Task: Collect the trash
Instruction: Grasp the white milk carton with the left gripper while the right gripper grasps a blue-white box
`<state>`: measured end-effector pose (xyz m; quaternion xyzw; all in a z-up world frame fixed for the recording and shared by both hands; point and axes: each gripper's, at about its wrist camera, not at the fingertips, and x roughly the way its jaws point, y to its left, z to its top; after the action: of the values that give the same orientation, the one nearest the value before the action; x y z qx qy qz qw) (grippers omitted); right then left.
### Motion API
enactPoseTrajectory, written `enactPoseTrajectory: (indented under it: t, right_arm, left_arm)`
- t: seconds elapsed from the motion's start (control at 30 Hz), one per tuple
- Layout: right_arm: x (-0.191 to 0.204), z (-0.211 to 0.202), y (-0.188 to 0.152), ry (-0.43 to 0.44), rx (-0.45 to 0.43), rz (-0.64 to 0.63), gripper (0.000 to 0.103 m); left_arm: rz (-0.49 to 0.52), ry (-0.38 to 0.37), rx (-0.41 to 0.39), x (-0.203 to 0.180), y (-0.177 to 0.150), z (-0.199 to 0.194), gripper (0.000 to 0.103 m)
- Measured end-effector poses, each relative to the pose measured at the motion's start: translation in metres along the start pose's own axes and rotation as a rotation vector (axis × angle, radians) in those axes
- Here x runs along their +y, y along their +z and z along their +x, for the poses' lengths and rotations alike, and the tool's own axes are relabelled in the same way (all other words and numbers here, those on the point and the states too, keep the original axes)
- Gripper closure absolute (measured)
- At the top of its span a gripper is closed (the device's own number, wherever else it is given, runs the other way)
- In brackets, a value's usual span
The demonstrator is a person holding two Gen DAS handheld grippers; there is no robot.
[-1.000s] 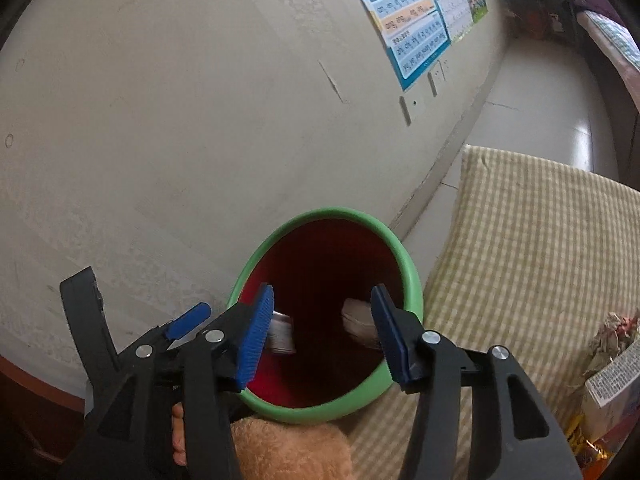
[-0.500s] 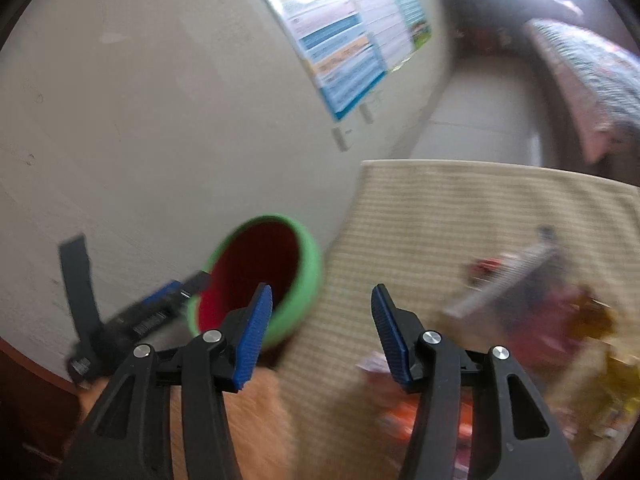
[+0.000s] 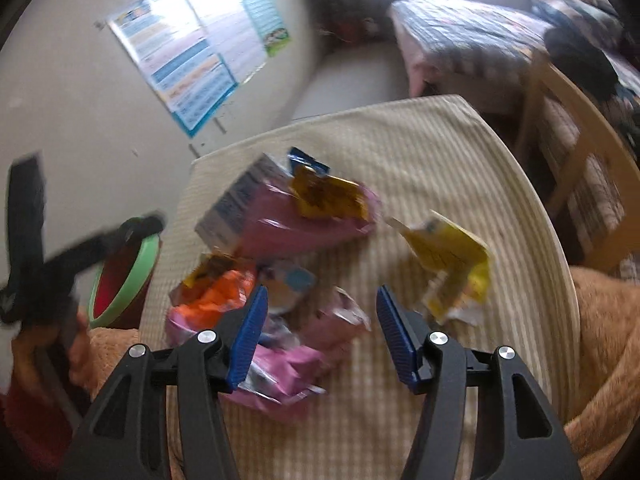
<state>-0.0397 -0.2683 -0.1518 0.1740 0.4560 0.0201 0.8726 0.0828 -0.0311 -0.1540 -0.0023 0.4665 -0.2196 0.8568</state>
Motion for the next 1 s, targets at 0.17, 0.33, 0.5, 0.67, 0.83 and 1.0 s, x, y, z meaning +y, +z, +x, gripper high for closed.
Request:
enactPoseTrajectory:
  t: [0.17, 0.33, 0.5, 0.67, 0.83, 1.0]
  right_arm:
    - [-0.017, -0.013, -0.004, 0.003, -0.025, 0.056, 0.047]
    - [-0.036, -0.019, -0.004, 0.001, -0.038, 0.108, 0.047]
    - [-0.05, -0.018, -0.005, -0.007, -0.03, 0.139, 0.047]
    - [-0.06, -0.016, -0.002, -0.024, -0.018, 0.146, 0.047]
    - [-0.069, -0.001, 0.013, -0.085, 0.022, 0.102, 0.047]
    - [-0.092, 0.013, 0.023, -0.087, 0.048, 0.146, 0.045]
  left_arm:
    - [0.071, -0.048, 0.143, -0.017, 0.036, 0.058, 0.031]
    - [0.107, -0.099, 0.295, -0.029, 0.038, 0.097, 0.031]
    - [0.086, -0.101, 0.328, -0.029, 0.027, 0.105, 0.046]
    - [0.062, -0.067, 0.253, -0.026, 0.018, 0.075, 0.061]
    - [0.012, -0.05, 0.203, -0.014, 0.003, 0.043, 0.063]
    - [-0.036, -0.035, 0.203, 0.001, -0.013, 0.035, 0.056]
